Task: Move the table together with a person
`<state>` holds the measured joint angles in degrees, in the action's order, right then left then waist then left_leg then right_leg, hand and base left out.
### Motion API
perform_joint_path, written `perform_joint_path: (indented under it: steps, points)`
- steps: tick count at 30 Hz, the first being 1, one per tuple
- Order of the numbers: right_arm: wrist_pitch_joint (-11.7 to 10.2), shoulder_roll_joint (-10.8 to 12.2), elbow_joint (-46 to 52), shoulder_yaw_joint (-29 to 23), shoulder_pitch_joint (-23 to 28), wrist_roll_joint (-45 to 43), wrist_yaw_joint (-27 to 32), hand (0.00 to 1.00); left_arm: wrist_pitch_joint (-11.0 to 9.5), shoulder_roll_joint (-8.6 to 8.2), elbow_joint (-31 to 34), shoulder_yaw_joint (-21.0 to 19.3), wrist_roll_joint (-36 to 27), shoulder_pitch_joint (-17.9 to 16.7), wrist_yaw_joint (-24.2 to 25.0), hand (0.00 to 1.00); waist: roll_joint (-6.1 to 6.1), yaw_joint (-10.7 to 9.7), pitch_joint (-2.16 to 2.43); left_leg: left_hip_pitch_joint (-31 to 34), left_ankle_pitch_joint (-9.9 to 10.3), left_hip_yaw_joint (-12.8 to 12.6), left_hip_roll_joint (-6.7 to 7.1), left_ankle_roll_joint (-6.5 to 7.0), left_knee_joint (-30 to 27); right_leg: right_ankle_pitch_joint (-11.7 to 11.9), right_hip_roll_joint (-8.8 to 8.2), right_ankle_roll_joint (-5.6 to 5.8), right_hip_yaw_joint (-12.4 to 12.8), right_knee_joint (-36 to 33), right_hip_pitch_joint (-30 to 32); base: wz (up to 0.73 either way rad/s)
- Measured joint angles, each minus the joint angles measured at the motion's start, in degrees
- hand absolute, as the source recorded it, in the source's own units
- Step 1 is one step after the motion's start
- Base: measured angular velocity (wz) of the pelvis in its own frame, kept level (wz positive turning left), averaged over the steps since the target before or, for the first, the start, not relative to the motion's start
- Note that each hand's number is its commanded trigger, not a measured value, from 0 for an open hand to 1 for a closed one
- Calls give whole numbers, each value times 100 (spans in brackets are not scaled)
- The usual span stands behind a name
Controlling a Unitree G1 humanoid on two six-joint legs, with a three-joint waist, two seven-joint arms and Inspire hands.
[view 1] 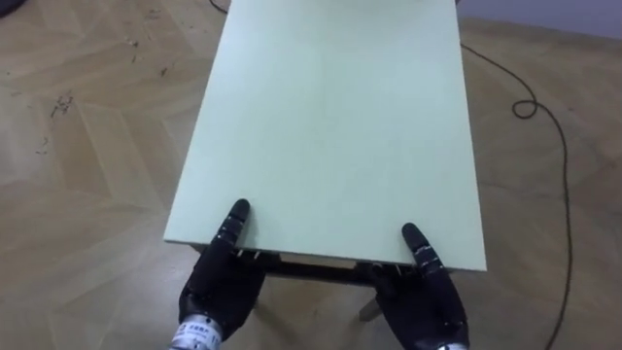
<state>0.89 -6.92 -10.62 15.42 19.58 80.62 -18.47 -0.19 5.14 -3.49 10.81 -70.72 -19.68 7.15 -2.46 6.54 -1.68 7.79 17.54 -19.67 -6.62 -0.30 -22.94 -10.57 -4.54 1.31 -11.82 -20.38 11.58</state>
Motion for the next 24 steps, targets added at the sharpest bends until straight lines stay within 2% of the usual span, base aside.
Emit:
perform_joint_path:
  steps: [6,14,17,22,24]
  points:
    - [-73,-158,-1,36,-28,-30,0,100,-8,-5,12,12,-16,-80,11,100,-12,-13,1,84,-290,261,-37,-114,234,99,56,-159,-351,175,-37,19]
    - [-89,-193,-1,89,-136,-66,8,100,-9,-10,11,61,-195,-151,24,100,-31,26,16,165,-383,526,-38,-129,221,132,58,-217,-661,283,-173,18]
    - [-89,-192,-2,84,-152,-108,22,100,-11,-11,12,78,-320,-224,27,100,30,29,24,199,-391,667,-38,-136,185,130,71,-216,-772,284,-254,31]
    - [-78,-220,0,22,-192,-247,25,100,-15,-73,11,77,-397,-314,25,100,219,5,30,246,-439,984,6,-147,187,115,55,-198,-1148,425,-497,39]
    - [-78,-221,0,9,-246,-266,34,100,-15,-125,11,71,-443,-315,19,100,304,4,31,247,-456,1071,41,-138,205,107,39,-186,-1208,476,-562,30]
